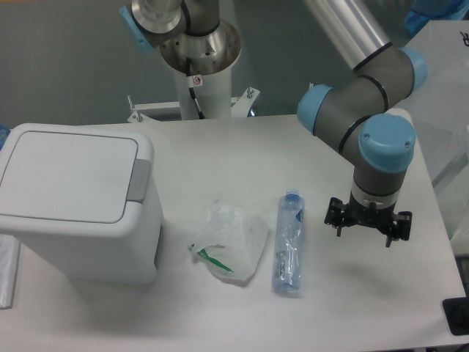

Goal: Open the trash can

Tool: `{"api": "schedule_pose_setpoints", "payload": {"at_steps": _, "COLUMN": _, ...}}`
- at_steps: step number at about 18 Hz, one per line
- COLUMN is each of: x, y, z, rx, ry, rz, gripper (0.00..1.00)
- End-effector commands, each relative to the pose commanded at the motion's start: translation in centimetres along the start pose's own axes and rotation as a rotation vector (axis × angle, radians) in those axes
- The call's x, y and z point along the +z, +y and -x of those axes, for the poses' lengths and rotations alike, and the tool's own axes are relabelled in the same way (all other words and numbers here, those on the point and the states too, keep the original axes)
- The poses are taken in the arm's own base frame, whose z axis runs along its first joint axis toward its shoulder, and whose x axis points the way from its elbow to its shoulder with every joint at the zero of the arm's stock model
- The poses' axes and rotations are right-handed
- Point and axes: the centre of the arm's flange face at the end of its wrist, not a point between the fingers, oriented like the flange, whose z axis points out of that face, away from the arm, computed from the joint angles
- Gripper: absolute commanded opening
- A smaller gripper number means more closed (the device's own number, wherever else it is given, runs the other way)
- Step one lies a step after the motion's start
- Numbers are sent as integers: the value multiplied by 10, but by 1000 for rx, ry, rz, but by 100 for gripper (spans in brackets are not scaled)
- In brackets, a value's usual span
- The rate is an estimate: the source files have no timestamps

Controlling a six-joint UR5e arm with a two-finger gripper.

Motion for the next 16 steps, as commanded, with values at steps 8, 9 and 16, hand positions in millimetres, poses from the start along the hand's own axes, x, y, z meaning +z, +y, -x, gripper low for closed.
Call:
{"api": "schedule_pose_setpoints", "payload": {"at_steps": 8, "x": 5, "y": -7, "z": -6, "rx": 4, "ry": 1, "rz": -4, "gripper": 100}}
{"api": "schedule_pose_setpoints", "payload": {"at_steps": 9, "x": 12, "y": -6, "z": -7, "rx": -2, "ry": 6, "rz": -11, "gripper": 100}}
{"api": "schedule_pose_setpoints", "payload": {"at_steps": 16, "x": 8, "y": -8, "z": -27, "rx": -115, "ry": 8, "rz": -95, "gripper": 100}}
